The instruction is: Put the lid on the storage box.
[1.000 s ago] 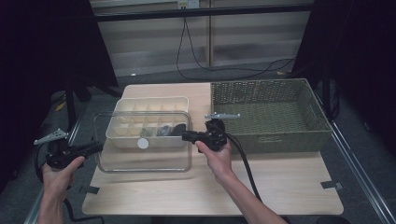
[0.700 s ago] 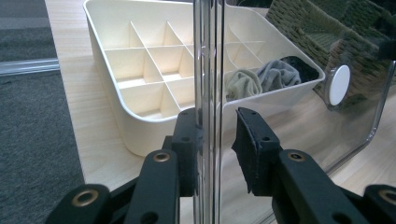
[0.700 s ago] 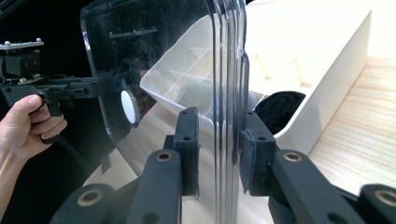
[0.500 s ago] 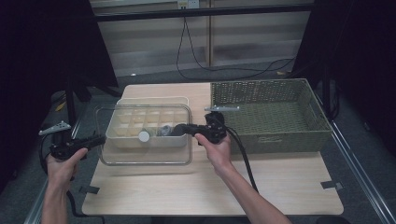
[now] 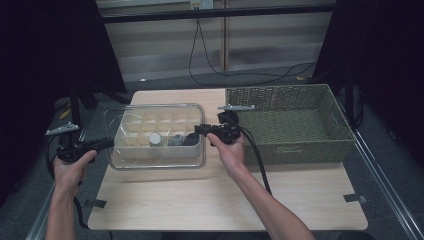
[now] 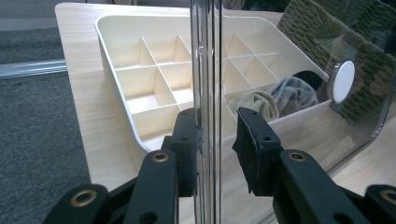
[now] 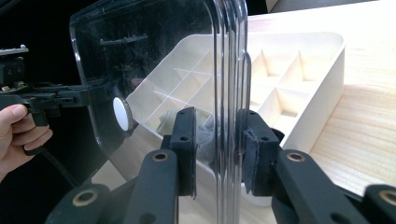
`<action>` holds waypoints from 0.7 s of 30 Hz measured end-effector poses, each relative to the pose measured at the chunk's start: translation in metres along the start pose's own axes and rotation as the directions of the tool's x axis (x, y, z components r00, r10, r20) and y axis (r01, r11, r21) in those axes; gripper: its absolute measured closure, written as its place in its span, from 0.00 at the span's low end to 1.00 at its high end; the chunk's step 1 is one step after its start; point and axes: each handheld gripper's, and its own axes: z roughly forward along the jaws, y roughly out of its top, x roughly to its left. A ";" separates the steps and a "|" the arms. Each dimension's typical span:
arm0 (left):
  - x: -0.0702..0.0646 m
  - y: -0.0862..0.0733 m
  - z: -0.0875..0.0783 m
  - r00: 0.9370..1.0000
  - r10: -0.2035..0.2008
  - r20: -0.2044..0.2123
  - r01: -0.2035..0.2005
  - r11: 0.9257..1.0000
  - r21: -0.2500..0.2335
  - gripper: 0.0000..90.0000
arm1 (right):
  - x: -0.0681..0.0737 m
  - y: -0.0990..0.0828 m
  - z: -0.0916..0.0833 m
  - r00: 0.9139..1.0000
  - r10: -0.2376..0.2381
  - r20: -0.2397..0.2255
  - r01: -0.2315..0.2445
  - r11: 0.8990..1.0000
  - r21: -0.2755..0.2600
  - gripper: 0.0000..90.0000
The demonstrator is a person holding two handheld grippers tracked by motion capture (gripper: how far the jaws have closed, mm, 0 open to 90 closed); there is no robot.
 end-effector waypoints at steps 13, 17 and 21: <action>0.008 0.016 0.005 1.000 -0.008 -0.013 0.008 1.000 0.015 0.78 | -0.008 0.013 0.016 1.000 0.005 0.028 -0.006 1.000 0.012 0.75; 0.012 0.019 0.004 1.000 -0.015 -0.017 0.016 1.000 0.006 0.78 | -0.006 0.019 0.021 0.999 -0.008 0.031 0.008 1.000 0.017 0.75; 0.014 0.027 0.002 0.999 -0.013 -0.029 0.013 1.000 0.000 0.77 | -0.003 0.028 0.024 0.999 -0.011 0.032 0.011 1.000 0.016 0.75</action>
